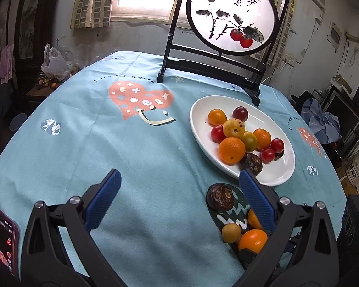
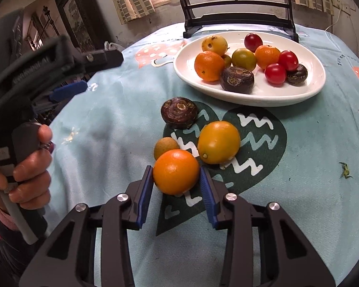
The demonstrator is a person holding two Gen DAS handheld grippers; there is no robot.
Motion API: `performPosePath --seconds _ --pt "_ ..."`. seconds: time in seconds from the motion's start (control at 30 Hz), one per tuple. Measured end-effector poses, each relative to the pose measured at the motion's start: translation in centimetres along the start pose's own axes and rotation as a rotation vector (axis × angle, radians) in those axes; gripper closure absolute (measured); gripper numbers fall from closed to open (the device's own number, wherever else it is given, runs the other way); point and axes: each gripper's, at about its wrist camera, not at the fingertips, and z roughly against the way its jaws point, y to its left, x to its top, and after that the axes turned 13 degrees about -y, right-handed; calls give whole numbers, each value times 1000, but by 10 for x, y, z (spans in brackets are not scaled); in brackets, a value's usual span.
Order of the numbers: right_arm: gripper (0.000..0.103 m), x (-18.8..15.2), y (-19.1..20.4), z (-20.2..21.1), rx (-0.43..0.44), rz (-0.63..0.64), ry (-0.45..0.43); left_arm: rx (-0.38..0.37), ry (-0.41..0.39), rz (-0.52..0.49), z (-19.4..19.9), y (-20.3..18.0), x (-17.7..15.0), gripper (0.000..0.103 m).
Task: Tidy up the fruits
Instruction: 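Grasp an orange with the right gripper while the left gripper grasps a small yellow-green fruit, then carry the orange and yellow-green fruit onto the white plate while both grippers release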
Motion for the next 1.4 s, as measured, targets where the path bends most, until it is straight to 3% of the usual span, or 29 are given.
performPosePath --seconds 0.23,0.5,0.83,1.03,1.4 --pt "63 21 -31 39 -27 -126 -162 -55 43 -90 1 -11 -13 4" --pt "63 28 -46 50 -75 -176 -205 -225 135 -298 3 -53 -51 35" --pt "64 27 -47 53 -76 -174 -204 -229 206 -352 -14 -66 -72 64" --pt "64 27 -46 52 -78 -169 -203 -223 223 -373 -20 -72 -77 65" --pt "64 24 -44 48 -96 -148 -185 -213 222 -414 -24 -79 -83 77"
